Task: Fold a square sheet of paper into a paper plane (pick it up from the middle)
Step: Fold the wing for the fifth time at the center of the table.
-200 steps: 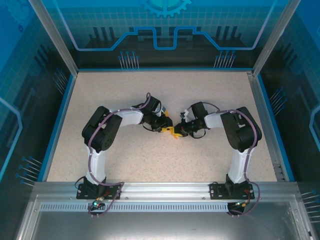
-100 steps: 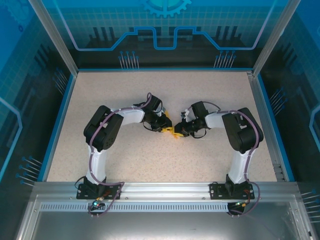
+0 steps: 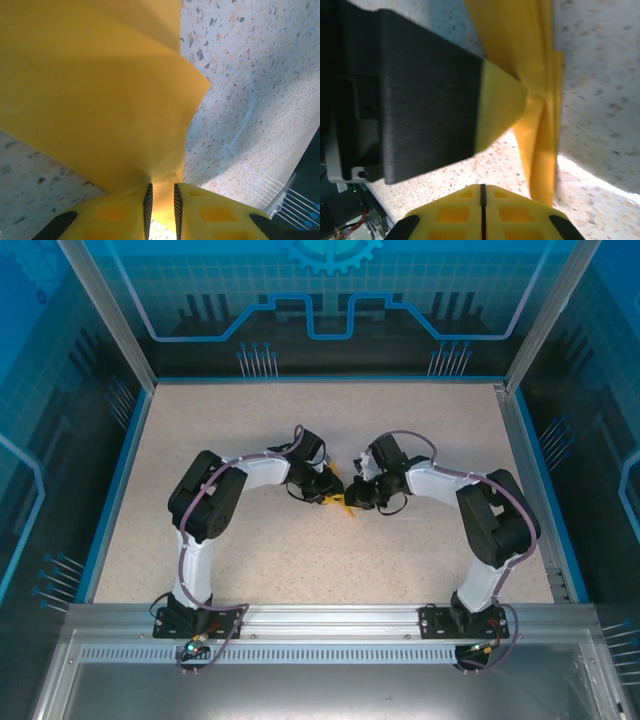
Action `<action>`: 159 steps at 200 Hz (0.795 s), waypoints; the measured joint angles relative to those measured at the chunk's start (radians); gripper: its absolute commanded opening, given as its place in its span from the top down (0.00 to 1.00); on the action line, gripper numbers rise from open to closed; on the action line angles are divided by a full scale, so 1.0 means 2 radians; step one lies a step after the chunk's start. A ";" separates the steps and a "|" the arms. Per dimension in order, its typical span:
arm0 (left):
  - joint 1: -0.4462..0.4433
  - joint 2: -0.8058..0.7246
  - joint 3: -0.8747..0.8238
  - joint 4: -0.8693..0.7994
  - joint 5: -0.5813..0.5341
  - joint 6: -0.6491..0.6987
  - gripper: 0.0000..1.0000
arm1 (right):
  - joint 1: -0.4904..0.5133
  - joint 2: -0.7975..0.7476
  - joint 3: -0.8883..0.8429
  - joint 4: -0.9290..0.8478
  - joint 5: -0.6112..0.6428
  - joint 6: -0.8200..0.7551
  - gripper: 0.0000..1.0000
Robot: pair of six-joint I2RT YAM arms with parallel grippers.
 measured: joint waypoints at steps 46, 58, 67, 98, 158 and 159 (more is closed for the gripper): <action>0.000 0.000 0.000 -0.002 -0.002 0.000 0.78 | 0.009 0.031 0.013 -0.011 0.016 -0.003 0.96; 0.000 0.000 0.000 -0.002 -0.002 0.000 0.78 | 0.009 0.036 0.013 -0.015 0.020 -0.003 0.96; 0.000 0.000 0.000 -0.002 -0.002 0.000 0.78 | 0.009 0.037 0.013 -0.017 0.023 -0.003 0.97; 0.000 0.001 0.003 -0.005 -0.002 0.000 0.78 | 0.009 0.038 0.013 -0.019 0.029 -0.003 0.97; 0.000 0.003 0.006 -0.011 -0.002 0.000 0.78 | 0.008 0.042 0.010 -0.019 0.035 -0.003 0.97; 0.000 0.003 0.006 -0.011 -0.002 0.000 0.78 | 0.008 0.042 0.010 -0.019 0.035 -0.003 0.97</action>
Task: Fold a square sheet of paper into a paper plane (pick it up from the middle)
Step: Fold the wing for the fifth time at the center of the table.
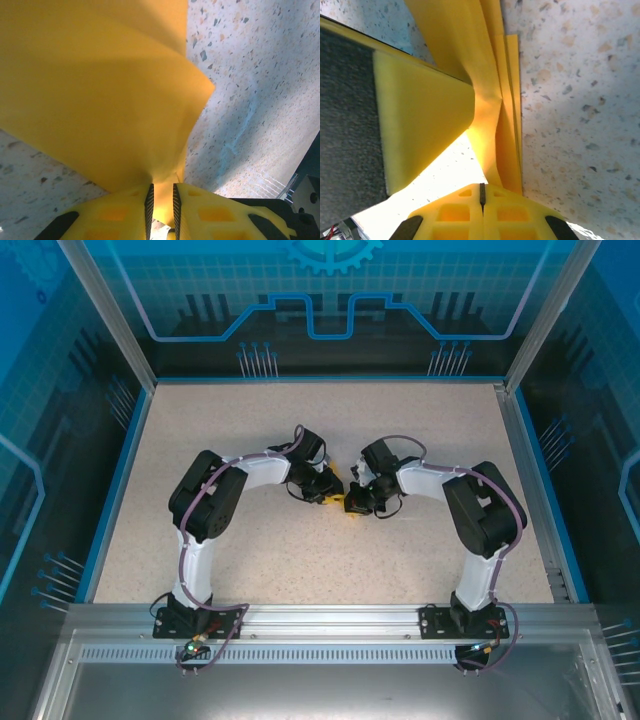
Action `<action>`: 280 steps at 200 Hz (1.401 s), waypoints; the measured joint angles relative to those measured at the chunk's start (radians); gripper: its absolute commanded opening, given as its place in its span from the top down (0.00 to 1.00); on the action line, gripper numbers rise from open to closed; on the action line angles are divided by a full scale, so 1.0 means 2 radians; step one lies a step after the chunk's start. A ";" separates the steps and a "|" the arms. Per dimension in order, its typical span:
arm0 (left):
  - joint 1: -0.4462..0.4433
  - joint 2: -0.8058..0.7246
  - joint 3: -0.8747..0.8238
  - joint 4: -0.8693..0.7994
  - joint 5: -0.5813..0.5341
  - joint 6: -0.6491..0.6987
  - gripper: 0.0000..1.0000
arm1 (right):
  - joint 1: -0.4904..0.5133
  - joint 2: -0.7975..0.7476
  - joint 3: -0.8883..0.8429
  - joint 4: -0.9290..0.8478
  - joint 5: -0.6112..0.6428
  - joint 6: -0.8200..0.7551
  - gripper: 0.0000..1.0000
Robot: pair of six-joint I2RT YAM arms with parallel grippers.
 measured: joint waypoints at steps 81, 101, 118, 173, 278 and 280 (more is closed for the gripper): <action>0.000 0.002 0.004 -0.006 -0.001 0.000 0.78 | -0.001 0.000 -0.004 0.001 0.010 0.000 0.98; 0.000 0.002 0.006 -0.009 -0.001 0.000 0.78 | -0.001 0.000 -0.011 0.011 0.007 -0.001 0.98; 0.000 0.003 0.006 -0.009 -0.001 0.000 0.78 | -0.004 0.000 -0.016 0.018 0.001 -0.001 0.98; 0.000 0.003 0.006 -0.010 -0.002 0.000 0.78 | -0.012 -0.001 -0.030 0.037 -0.018 -0.005 0.98; -0.002 0.003 0.007 -0.014 -0.001 0.000 0.78 | -0.024 -0.038 -0.057 0.010 -0.052 -0.023 0.96; -0.002 0.003 0.007 -0.014 -0.001 0.000 0.78 | -0.024 -0.038 -0.056 0.009 -0.052 -0.023 0.95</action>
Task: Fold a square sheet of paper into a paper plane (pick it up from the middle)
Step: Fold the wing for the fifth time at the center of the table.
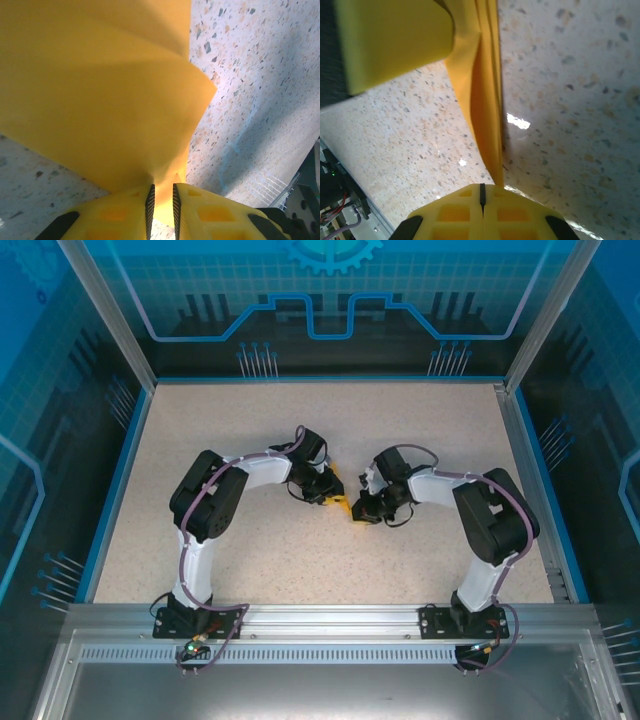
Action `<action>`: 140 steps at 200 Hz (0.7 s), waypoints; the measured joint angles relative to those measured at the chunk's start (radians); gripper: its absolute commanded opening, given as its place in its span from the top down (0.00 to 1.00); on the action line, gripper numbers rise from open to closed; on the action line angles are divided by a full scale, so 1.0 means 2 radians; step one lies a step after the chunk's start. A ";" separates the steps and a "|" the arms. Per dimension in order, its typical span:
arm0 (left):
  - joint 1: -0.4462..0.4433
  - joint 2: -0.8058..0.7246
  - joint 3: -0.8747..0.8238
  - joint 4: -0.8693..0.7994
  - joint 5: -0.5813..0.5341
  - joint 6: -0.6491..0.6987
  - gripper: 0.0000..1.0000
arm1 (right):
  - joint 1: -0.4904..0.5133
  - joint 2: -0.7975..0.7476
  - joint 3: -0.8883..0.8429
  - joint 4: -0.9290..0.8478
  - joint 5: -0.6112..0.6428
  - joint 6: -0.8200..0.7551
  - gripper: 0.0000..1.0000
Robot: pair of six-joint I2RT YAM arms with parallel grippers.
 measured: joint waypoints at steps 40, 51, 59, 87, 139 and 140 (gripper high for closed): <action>0.000 0.000 0.000 0.000 0.000 0.000 0.78 | 0.000 0.030 0.047 0.003 -0.006 -0.002 0.96; 0.000 0.000 0.000 0.000 0.000 0.000 0.78 | 0.000 0.038 0.051 0.003 -0.006 -0.004 0.96; 0.000 0.000 0.000 0.000 0.000 0.000 0.78 | 0.000 0.043 0.053 0.002 -0.006 -0.005 0.95; 0.000 0.000 0.000 0.000 0.000 0.000 0.78 | 0.000 0.052 0.055 0.000 -0.004 -0.009 0.96; 0.000 0.000 0.000 -0.001 0.000 0.000 0.78 | 0.000 0.053 0.049 -0.007 0.006 -0.017 0.97; 0.000 0.000 0.000 -0.001 0.000 0.000 0.78 | 0.000 0.053 0.048 -0.007 0.006 -0.017 0.96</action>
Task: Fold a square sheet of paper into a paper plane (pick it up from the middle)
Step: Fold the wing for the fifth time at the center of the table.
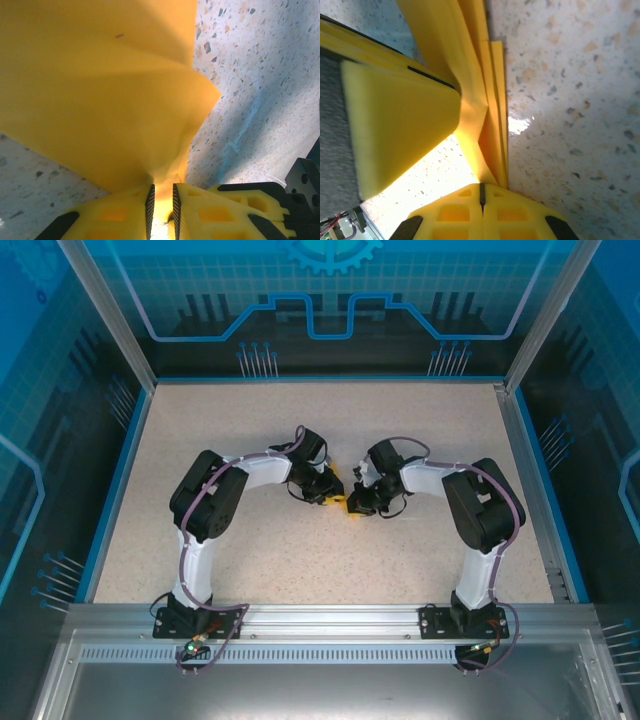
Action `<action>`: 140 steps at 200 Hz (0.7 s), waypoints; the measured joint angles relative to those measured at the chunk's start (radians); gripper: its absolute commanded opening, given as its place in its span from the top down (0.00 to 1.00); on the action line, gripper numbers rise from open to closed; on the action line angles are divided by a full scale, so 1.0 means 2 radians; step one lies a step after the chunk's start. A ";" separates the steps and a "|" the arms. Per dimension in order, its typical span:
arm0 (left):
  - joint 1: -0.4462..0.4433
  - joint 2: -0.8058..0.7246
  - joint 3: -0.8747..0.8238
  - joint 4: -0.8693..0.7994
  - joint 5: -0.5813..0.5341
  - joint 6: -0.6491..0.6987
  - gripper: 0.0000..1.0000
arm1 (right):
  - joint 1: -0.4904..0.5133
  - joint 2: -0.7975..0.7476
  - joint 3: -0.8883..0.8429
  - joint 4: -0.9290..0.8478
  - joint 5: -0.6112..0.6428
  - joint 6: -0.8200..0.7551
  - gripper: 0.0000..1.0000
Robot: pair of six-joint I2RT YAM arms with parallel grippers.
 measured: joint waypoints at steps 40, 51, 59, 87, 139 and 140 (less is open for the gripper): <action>0.000 0.002 0.003 -0.004 0.000 0.000 0.78 | 0.000 -0.019 -0.029 0.014 0.001 -0.007 0.97; 0.000 0.002 0.003 -0.005 0.000 0.000 0.78 | -0.001 -0.027 -0.038 0.015 0.000 -0.007 0.97; 0.000 0.002 0.003 -0.005 0.000 0.000 0.78 | -0.002 -0.033 -0.045 0.013 0.000 -0.007 0.96; 0.000 0.002 0.005 -0.007 0.000 0.000 0.78 | -0.004 -0.049 -0.055 -0.006 0.000 -0.006 0.96; 0.000 0.003 0.006 -0.008 0.000 0.000 0.78 | -0.003 -0.053 -0.012 -0.010 0.000 0.002 0.96; 0.000 0.003 0.006 -0.008 0.000 0.000 0.78 | -0.003 -0.053 -0.011 -0.010 0.000 0.002 0.97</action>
